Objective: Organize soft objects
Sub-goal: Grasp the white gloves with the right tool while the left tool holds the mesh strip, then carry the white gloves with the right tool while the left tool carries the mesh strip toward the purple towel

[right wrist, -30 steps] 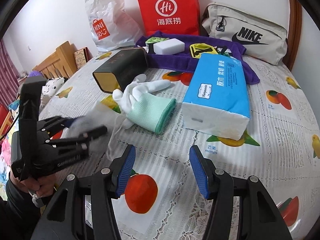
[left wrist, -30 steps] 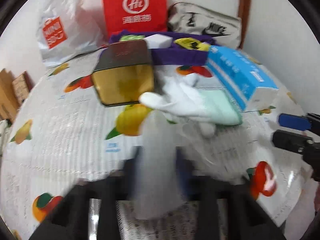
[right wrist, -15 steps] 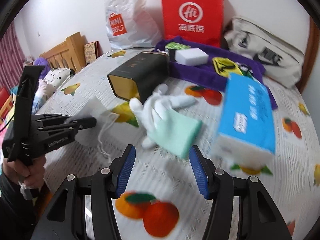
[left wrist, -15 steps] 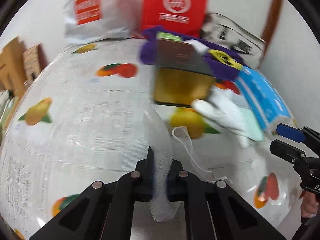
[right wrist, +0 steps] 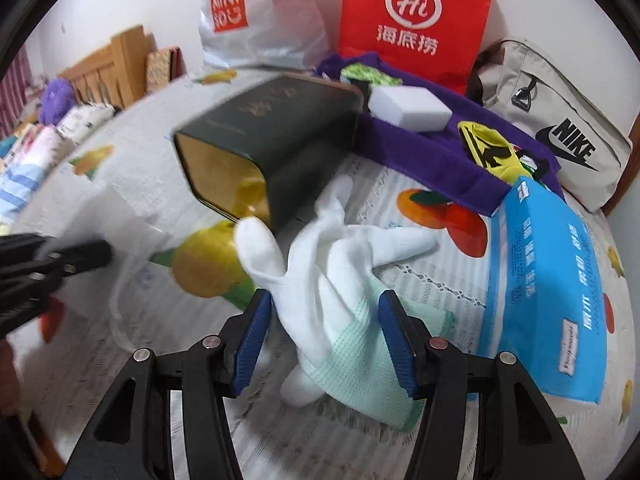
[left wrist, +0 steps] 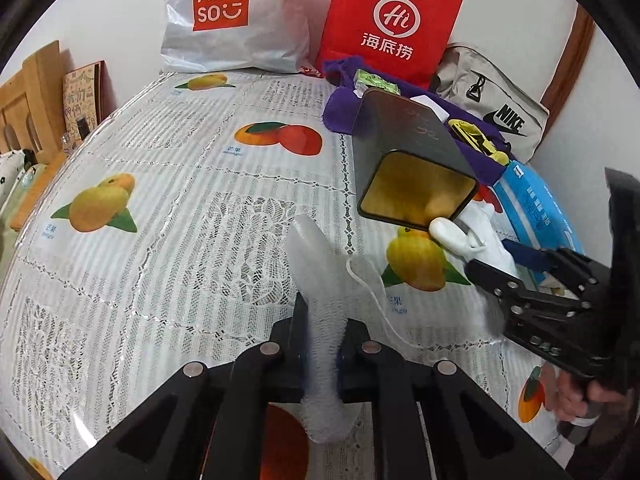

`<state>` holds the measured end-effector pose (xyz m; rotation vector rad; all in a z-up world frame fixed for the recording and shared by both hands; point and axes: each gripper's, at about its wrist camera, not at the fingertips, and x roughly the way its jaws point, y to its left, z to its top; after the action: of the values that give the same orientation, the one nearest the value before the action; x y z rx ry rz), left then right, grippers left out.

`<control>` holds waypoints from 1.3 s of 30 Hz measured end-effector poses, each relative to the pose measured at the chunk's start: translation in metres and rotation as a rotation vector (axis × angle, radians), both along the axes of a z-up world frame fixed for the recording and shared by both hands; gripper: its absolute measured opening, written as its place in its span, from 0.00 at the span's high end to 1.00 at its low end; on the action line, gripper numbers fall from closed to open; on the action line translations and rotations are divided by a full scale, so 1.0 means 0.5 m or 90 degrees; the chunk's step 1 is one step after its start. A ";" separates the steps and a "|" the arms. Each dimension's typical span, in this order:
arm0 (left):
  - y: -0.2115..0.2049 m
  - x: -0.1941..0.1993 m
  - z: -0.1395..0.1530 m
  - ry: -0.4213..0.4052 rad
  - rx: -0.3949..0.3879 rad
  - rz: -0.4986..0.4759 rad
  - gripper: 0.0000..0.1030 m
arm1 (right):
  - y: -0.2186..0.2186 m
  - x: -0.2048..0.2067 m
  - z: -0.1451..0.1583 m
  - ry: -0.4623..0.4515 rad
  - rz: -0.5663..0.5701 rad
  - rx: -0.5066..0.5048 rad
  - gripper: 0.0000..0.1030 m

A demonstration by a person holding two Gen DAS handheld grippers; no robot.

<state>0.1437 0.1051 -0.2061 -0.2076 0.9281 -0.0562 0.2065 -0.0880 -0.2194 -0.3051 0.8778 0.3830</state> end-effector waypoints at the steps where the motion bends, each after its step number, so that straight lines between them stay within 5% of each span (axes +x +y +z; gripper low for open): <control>1: 0.001 0.000 0.000 0.000 -0.002 0.000 0.89 | 0.000 -0.004 0.001 -0.017 0.002 0.003 0.73; 4: 0.001 0.001 0.000 0.001 -0.005 -0.002 0.89 | -0.007 -0.014 0.005 -0.008 0.014 0.010 0.84; 12: -0.012 -0.004 0.002 0.003 -0.037 -0.012 0.75 | -0.080 -0.101 0.017 0.053 0.048 0.066 0.86; 17: -0.053 -0.005 0.007 -0.001 -0.036 -0.045 0.36 | -0.147 -0.164 0.012 0.056 0.018 0.071 0.86; 20: -0.089 -0.002 0.007 0.006 0.008 -0.053 0.26 | -0.204 -0.195 0.007 0.056 -0.019 0.081 0.86; 25: -0.165 -0.005 -0.001 0.005 0.113 -0.071 0.22 | -0.284 -0.211 0.006 0.057 -0.081 0.106 0.86; 27: -0.186 -0.013 -0.002 -0.014 0.143 -0.077 0.33 | -0.302 -0.211 0.001 0.059 -0.091 0.116 0.86; 29: -0.206 -0.023 0.003 -0.039 0.146 -0.101 0.75 | -0.310 -0.214 -0.001 0.054 -0.096 0.121 0.86; 31: -0.234 -0.028 0.007 -0.042 0.163 -0.133 0.90 | -0.312 -0.214 0.000 0.051 -0.097 0.125 0.86; 34: -0.249 -0.032 0.012 -0.044 0.184 -0.135 0.92 | -0.314 -0.217 0.004 0.049 -0.097 0.129 0.86; 39: -0.218 -0.026 0.028 -0.014 0.075 -0.124 0.92 | -0.325 -0.219 0.026 0.037 -0.101 0.147 0.86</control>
<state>0.1304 -0.0039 -0.1922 -0.0069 0.9248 -0.1836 0.0970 -0.2503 -0.2062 -0.0117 0.8989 0.3435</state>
